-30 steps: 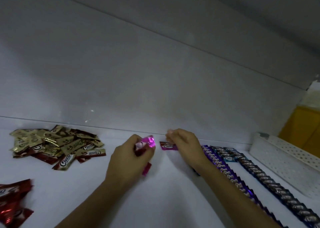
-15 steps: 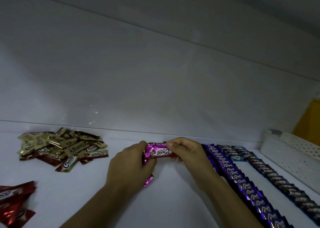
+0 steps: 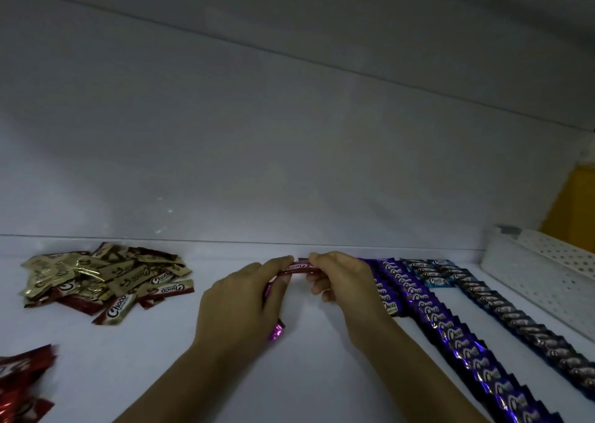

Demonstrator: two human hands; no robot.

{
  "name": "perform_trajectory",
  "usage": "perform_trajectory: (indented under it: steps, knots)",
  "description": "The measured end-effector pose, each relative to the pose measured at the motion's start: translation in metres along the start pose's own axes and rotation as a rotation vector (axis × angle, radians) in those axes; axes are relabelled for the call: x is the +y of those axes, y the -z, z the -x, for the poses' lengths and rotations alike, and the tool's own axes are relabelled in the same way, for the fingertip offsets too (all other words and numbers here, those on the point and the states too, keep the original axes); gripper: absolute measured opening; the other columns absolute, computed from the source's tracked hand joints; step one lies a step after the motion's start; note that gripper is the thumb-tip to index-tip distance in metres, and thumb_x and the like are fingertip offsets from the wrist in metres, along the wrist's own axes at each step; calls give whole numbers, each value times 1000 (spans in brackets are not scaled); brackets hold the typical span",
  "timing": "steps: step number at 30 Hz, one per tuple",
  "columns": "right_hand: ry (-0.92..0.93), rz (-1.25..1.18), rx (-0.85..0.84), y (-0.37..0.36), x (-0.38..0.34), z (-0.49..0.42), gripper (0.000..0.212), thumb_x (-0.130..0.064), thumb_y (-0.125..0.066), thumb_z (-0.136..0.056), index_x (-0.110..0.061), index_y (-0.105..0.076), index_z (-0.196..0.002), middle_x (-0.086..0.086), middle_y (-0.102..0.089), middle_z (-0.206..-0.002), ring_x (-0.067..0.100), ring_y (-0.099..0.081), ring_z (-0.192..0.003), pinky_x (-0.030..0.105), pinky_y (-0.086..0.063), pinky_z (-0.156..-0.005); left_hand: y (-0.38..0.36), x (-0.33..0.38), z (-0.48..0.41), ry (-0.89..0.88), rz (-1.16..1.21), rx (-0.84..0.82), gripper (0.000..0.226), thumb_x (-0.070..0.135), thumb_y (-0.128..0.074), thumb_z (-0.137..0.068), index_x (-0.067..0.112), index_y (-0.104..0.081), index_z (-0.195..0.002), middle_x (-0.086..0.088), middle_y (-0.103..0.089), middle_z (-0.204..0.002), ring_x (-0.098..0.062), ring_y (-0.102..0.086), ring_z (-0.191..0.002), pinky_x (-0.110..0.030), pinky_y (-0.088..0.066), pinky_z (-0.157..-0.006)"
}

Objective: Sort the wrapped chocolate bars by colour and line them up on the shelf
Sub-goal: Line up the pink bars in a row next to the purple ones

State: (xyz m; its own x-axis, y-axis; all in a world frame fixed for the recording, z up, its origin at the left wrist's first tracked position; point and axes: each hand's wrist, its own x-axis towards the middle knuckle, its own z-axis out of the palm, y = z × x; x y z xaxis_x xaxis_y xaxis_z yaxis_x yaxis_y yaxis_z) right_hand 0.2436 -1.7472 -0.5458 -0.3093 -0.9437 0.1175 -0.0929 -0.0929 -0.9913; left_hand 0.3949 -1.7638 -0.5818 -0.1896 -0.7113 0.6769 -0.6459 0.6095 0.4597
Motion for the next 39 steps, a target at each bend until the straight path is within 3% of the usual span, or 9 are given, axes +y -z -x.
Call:
perform_trajectory:
  steps: [2,5,8,15,22,27,31,35,39]
  knots:
    - [15,-25,36,0,0,0,23,-16,-62,-87,-17,-66,-64,1,-60,-55,7,-52,-45,16,-40,-44,-6,-1,3,153,237,-21,25,42,-42,-98,51,-62,-109,17,-66,-69,-1,-58,-62,-25,-45,-58]
    - [34,-82,50,5,-2,-1,29,-16,-61,-90,-18,-65,-61,0,-54,-50,8,-45,-41,17,-36,-41,-9,-10,-5,480,669,62,24,33,-44,-99,32,-68,-102,11,-47,-46,-2,-43,-41,-22,-40,-47]
    - [69,-57,6,8,-2,-2,23,-21,-60,-92,-18,-67,-70,-1,-52,-49,8,-41,-39,18,-36,-40,-7,-18,-13,617,791,99,25,25,-45,-100,20,-70,-97,7,-39,-48,-1,-37,-37,-12,-34,-37]
    - [56,-101,3,7,1,-4,2,-12,-66,-86,-13,-68,-86,4,-73,-79,13,-70,-68,18,-49,-51,-7,-19,-14,617,856,97,25,25,-46,-100,21,-70,-93,4,-40,-50,-1,-37,-36,-11,-33,-35]
    - [255,182,83,9,8,-7,33,12,-63,-74,-19,-59,-84,-3,-63,-75,0,-59,-62,14,-46,-55,-7,-19,-13,611,849,89,24,25,-47,-99,23,-69,-92,2,-43,-52,-1,-40,-37,-12,-33,-35]
    - [684,844,-32,0,18,2,22,-7,-61,-75,-19,-66,-92,-8,-64,-83,9,-54,-82,32,-45,-79,-7,-18,-13,601,831,85,24,25,-46,-99,23,-69,-92,5,-42,-50,-1,-40,-38,-13,-35,-37]
    - [586,953,-360,-14,24,6,34,-10,-63,-84,-18,-64,-117,-2,-69,-100,13,-56,-95,34,-47,-89,-6,-19,-13,588,793,90,25,26,-45,-100,26,-68,-90,1,-46,-54,-3,-41,-41,-16,-34,-38]
    - [645,1183,-300,0,21,-2,36,-32,-59,-87,-24,-59,-122,-4,-63,-114,14,-52,-107,33,-37,-98,-7,-20,-14,592,816,85,24,25,-45,-100,22,-68,-93,3,-43,-52,-2,-39,-39,-15,-34,-37]
    - [660,1360,-280,9,18,-7,23,-26,-50,-92,-25,-64,-110,-4,-66,-107,18,-53,-105,29,-30,-92,-9,-18,-15,611,842,98,24,23,-46,-100,19,-68,-91,6,-42,-48,0,-39,-37,-12,-35,-37]
